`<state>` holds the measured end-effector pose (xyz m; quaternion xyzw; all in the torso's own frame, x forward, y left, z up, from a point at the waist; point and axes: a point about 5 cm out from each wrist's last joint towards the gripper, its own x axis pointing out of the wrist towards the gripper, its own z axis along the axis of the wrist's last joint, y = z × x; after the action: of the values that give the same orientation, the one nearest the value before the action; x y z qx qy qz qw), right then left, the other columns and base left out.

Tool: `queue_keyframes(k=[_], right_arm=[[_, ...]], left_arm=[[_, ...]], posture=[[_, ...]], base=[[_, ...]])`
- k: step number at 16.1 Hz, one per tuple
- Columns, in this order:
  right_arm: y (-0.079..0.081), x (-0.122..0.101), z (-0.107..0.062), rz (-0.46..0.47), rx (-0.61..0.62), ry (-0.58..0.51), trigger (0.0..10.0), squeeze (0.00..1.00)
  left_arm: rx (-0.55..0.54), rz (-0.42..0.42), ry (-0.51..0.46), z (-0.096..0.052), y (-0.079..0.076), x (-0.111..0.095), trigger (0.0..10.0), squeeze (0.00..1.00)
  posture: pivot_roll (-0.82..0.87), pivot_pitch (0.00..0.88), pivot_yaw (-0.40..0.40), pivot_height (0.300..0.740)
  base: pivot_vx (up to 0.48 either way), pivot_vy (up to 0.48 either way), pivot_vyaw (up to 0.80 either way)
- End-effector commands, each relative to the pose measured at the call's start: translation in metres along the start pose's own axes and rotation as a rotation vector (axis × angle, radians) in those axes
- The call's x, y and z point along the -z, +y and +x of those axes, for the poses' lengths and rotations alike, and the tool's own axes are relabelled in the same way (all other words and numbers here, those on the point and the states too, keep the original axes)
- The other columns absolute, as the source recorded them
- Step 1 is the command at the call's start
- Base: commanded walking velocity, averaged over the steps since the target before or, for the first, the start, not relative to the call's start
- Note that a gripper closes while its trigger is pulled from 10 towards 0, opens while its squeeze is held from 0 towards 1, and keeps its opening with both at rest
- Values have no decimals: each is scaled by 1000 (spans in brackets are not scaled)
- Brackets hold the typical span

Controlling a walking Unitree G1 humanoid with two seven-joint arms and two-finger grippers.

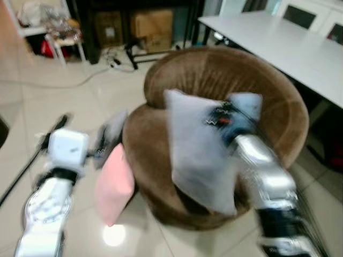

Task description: Move the pillow to the sofa from floor

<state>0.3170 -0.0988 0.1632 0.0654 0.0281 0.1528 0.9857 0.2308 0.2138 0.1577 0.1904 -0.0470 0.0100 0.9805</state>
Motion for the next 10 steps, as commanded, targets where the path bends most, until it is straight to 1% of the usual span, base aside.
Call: queue_keyframes(k=[1,10], right_arm=[[-13,-14,-3,-14,36,-55,10000,0],[-10,-22,0,-24,7,-76,10000,0]], left_arm=[[19,-8,-42,2,-6,-10,10000,0],[30,0,-35,0,-9,-8,10000,0]], posture=[[55,0,-77,740],[60,0,-92,740]], base=[[368,0,0],[367,0,0]])
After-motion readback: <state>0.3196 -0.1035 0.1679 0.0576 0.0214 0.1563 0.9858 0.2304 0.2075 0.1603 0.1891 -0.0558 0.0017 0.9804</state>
